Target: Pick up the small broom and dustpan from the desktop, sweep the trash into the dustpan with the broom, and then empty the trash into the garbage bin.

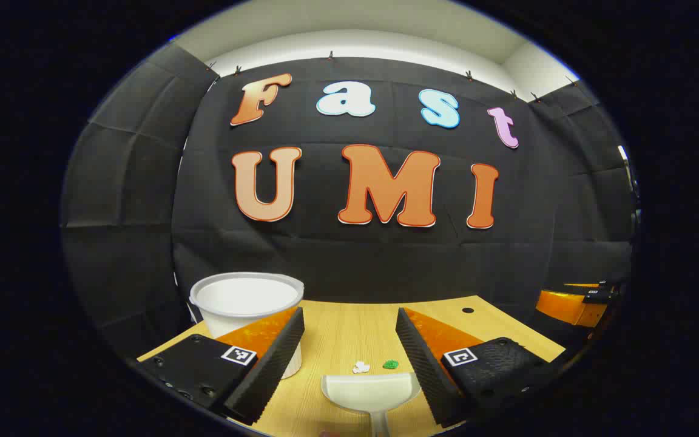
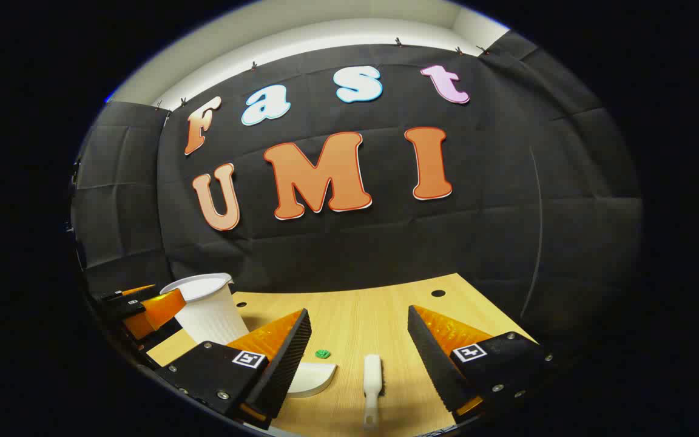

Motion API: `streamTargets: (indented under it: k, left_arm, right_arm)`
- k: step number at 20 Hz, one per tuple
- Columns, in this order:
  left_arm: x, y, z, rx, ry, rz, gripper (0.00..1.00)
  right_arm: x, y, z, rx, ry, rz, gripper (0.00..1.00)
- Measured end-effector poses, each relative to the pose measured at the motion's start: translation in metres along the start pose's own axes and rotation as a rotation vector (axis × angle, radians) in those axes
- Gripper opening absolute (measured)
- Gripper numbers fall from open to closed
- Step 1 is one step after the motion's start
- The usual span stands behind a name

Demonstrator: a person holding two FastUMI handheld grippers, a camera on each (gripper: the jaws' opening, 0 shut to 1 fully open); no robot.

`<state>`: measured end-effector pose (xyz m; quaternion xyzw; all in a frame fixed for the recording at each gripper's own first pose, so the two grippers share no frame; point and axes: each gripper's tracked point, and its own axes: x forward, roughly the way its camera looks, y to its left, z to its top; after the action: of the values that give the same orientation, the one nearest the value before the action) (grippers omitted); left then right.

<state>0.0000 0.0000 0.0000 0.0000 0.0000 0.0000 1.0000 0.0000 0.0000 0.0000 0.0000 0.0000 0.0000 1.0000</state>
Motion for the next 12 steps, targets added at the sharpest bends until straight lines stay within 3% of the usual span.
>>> streamTargets:
  k: [6,10,12]
  left_arm:
    - [0.008,-0.006,0.02,-0.008,-0.022,-0.045,0.96]
    - [0.02,0.008,0.028,-0.021,-0.025,-0.035,0.96]
    - [0.021,0.019,0.029,-0.021,-0.034,-0.016,0.96]
  right_arm:
    - [0.007,0.004,0.022,0.002,-0.036,-0.028,0.96]
    - [0.005,0.007,0.04,-0.045,-0.076,-0.059,0.96]
    - [0.005,0.019,0.044,-0.073,-0.076,-0.031,0.96]
